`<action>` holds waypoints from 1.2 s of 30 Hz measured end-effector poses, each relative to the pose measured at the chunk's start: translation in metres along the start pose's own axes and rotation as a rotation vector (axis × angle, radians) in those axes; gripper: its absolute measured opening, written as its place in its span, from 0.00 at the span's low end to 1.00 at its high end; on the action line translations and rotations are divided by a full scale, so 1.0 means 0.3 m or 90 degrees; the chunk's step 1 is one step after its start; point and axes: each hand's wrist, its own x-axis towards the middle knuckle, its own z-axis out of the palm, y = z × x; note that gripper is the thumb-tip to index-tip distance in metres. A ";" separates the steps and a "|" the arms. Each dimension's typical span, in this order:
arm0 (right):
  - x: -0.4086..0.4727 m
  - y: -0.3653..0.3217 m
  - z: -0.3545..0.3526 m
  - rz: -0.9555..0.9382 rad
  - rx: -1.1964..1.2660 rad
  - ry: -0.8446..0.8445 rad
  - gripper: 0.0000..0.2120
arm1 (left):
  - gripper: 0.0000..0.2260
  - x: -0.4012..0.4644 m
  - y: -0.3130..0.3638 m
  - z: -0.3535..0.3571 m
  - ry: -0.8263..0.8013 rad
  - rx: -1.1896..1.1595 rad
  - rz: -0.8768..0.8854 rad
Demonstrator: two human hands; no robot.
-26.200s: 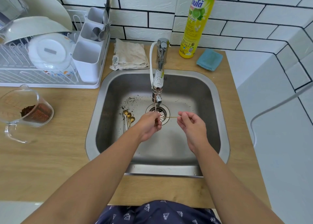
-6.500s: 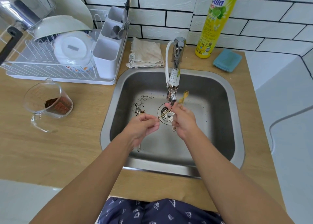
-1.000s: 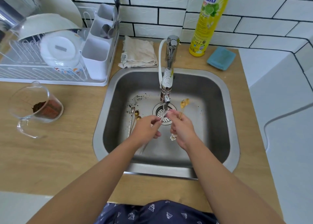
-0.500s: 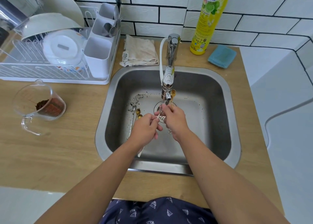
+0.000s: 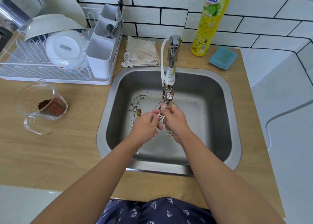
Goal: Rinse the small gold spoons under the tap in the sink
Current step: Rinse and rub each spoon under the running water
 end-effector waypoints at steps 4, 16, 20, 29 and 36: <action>0.003 -0.009 -0.022 -0.033 -0.045 0.047 0.08 | 0.08 -0.019 -0.011 -0.002 -0.026 0.060 0.006; 0.025 -0.031 -0.088 0.045 0.117 -0.001 0.10 | 0.10 -0.025 -0.021 -0.082 -0.267 -0.154 -0.152; 0.031 -0.011 -0.084 0.034 0.156 -0.028 0.04 | 0.11 -0.036 -0.027 -0.076 -0.251 -0.137 -0.149; 0.040 -0.010 -0.078 0.027 0.107 -0.045 0.10 | 0.11 -0.042 -0.046 -0.091 -0.244 -0.123 -0.140; 0.026 -0.023 -0.087 0.065 0.132 -0.109 0.12 | 0.11 -0.028 -0.076 -0.147 -0.356 -0.355 -0.271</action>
